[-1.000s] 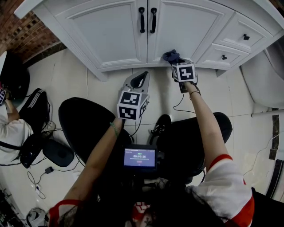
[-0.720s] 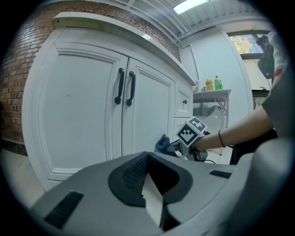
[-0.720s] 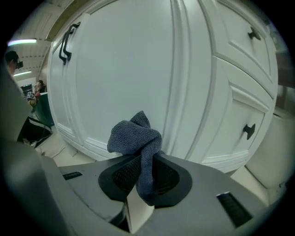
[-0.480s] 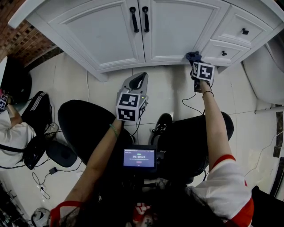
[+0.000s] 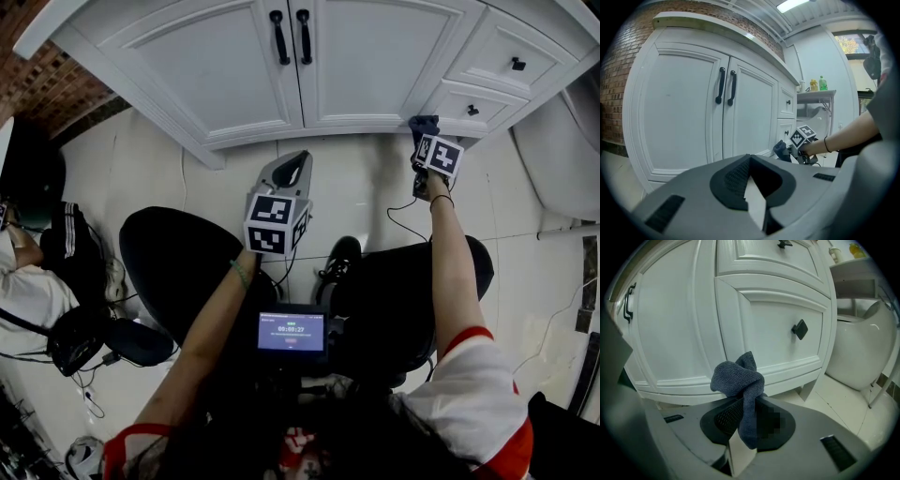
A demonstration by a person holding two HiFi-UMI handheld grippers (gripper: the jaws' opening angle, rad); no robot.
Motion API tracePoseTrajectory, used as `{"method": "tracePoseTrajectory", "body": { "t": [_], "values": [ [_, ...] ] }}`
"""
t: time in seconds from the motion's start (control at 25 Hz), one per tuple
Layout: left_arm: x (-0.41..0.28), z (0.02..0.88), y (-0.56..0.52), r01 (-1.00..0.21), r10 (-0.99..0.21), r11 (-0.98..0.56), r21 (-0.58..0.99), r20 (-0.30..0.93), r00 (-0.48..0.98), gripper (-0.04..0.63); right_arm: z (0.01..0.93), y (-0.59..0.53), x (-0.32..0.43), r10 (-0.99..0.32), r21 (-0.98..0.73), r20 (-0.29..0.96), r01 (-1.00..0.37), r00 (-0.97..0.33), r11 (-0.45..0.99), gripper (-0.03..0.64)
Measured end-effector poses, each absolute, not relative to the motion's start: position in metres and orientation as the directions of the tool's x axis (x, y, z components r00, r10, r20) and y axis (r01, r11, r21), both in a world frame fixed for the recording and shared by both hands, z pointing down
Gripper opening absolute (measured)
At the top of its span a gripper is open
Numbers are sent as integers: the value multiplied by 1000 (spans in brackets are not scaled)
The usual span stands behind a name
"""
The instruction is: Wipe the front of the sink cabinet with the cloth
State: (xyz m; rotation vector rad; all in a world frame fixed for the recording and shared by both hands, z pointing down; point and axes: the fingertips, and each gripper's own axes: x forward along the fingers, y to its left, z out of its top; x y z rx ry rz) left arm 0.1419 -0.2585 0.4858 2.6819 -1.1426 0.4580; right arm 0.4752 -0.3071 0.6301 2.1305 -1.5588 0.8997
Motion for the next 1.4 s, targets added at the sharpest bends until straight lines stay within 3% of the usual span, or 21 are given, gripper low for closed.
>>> {"method": "tracePoseTrajectory", "body": {
  "t": [0.28, 0.64, 1.0, 1.4],
  "values": [
    [139, 485, -260, -736, -678, -675, 60, 345, 650, 32, 651, -298, 449, -688, -113, 712, -943, 143, -313, 87],
    [130, 488, -261, -748, -688, -660, 71, 343, 639, 32, 642, -335, 303, -717, -75, 685, -991, -130, 108, 86],
    [96, 489, -274, -779, -718, -623, 74, 341, 607, 32, 622, -363, 188, -714, -117, 607, -929, -348, 352, 86],
    [71, 489, -279, -797, -736, -599, 71, 343, 584, 32, 623, -380, 190, -727, -92, 603, -933, -330, 348, 87]
  ]
}}
